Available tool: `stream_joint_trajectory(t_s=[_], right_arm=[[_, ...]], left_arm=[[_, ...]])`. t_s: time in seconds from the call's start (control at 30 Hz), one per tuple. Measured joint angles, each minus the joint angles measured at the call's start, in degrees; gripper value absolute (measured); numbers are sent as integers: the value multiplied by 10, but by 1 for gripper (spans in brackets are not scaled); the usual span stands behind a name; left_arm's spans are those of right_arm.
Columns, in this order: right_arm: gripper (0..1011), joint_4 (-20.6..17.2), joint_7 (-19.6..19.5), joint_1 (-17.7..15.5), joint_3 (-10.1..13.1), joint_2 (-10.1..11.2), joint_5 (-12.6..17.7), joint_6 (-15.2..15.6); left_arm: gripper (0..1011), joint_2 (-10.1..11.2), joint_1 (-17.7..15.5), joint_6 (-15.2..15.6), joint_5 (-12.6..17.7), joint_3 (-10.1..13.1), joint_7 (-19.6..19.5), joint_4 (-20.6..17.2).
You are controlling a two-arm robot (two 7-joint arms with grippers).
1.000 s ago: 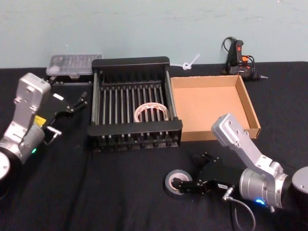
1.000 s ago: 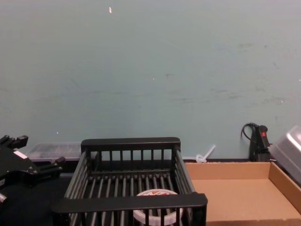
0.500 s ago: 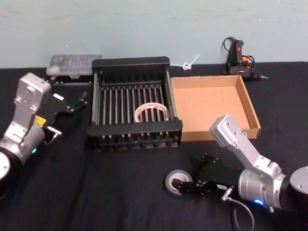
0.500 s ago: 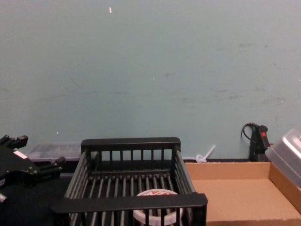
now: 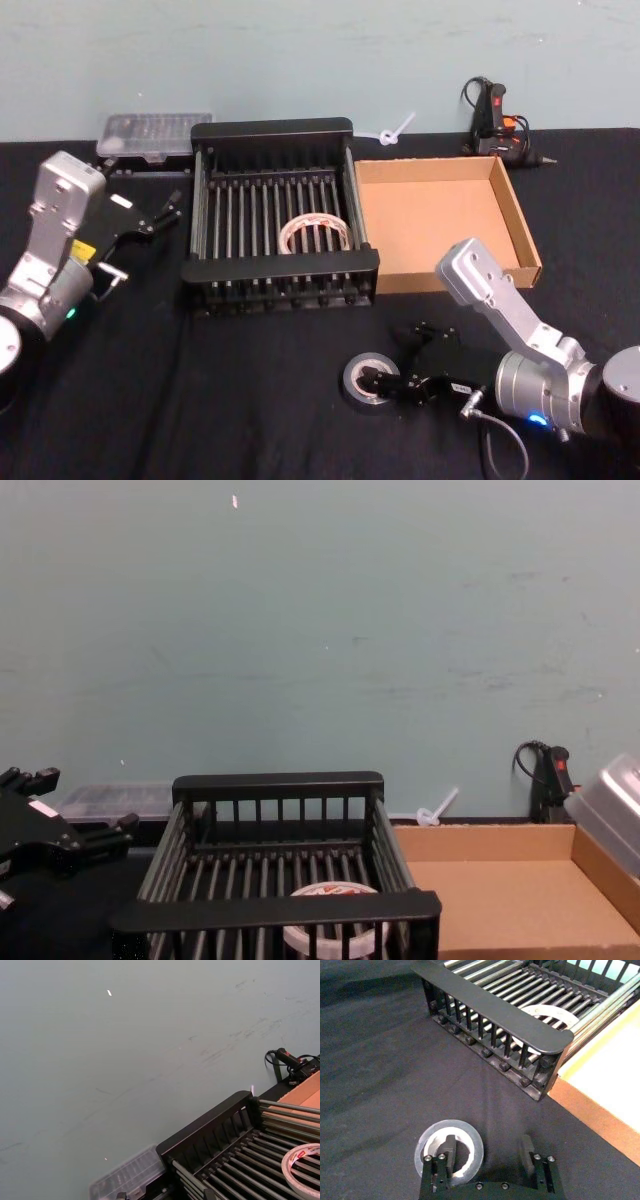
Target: Pick up the white tape and place it into the black box , Pick up the silver tape and place it into the brown box.
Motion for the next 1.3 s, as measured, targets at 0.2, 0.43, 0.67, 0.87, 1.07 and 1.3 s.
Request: stream_joint_trajectory(t_s=[0.2, 0.43, 0.67, 0.87, 1.07, 1.3], right_arm=[[673, 0, 0, 0, 0, 0, 0, 0], [422, -1, 0, 0, 0, 0, 0, 0], [213, -1, 0, 0, 1, 0, 0, -1], [156, -1, 0, 0, 0, 0, 0, -1], [156, -1, 0, 0, 0, 0, 0, -1], [156, -1, 0, 0, 0, 0, 0, -1]], left_arm=[[1002, 0, 0, 0, 0, 0, 0, 0], [1001, 0, 0, 0, 0, 0, 0, 0], [1001, 0, 0, 0, 0, 0, 0, 0], [1001, 0, 0, 0, 0, 0, 0, 0], [1002, 0, 0, 0, 0, 0, 0, 0], [1001, 0, 0, 0, 0, 0, 0, 0]])
